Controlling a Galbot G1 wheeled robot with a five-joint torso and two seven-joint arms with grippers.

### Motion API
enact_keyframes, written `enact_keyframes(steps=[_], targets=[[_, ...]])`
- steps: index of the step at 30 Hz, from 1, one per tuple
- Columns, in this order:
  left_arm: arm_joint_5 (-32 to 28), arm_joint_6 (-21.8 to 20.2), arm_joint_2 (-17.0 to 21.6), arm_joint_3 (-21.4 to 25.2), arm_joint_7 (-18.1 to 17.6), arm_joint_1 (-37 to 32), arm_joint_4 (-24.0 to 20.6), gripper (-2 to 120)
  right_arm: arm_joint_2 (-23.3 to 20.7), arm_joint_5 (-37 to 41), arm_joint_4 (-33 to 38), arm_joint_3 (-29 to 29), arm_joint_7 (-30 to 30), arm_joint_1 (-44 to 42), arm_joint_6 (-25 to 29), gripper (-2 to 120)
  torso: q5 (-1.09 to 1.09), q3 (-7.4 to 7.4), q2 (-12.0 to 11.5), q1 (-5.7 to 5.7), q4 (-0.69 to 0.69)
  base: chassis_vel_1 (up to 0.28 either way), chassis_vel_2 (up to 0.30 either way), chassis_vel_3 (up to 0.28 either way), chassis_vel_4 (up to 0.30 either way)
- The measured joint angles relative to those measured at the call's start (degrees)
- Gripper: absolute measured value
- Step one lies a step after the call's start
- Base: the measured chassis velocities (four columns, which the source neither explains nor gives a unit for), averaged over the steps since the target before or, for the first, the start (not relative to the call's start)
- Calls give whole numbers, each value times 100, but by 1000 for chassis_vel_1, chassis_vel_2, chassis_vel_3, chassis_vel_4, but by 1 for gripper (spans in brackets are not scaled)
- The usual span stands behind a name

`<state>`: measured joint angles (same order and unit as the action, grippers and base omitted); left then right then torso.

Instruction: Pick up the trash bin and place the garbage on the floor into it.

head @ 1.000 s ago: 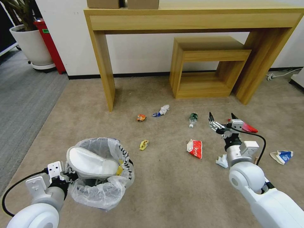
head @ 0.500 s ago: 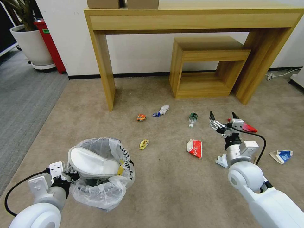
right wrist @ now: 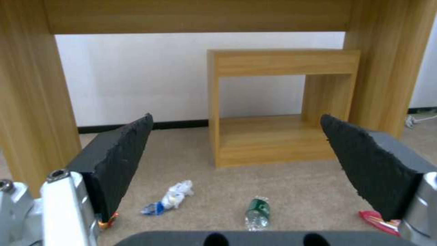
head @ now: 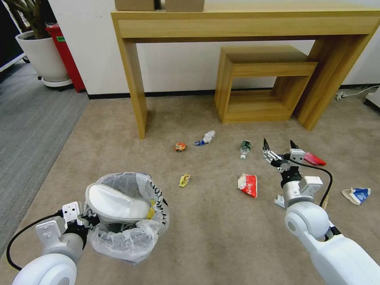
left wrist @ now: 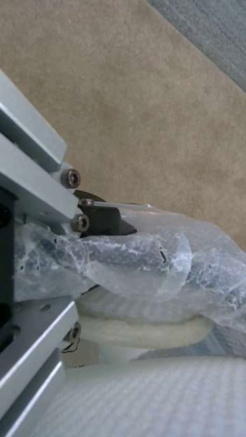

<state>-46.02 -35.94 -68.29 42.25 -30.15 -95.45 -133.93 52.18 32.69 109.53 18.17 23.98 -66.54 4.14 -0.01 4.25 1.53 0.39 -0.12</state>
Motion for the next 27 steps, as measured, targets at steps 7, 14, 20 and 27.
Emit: enact_keyframes(steps=[7,14,20,27], targets=[[-11,3,14,-7,8,46,33,1,13,-53,-66,-66,-9,52,33,92,2,0,0,0,-2,51,60,-58,-60],[-22,7,29,-8,9,75,59,1,34,-78,-118,-119,-11,94,93,91,0,0,-1,0,-2,95,78,-99,-95],[-25,11,32,-23,6,100,98,1,46,-81,-142,-132,-68,106,156,92,-2,0,0,0,0,160,185,-170,-161],[-66,18,49,-26,3,166,166,1,62,-131,-199,-134,-88,135,163,92,4,0,-1,0,-1,70,63,-63,-52]])
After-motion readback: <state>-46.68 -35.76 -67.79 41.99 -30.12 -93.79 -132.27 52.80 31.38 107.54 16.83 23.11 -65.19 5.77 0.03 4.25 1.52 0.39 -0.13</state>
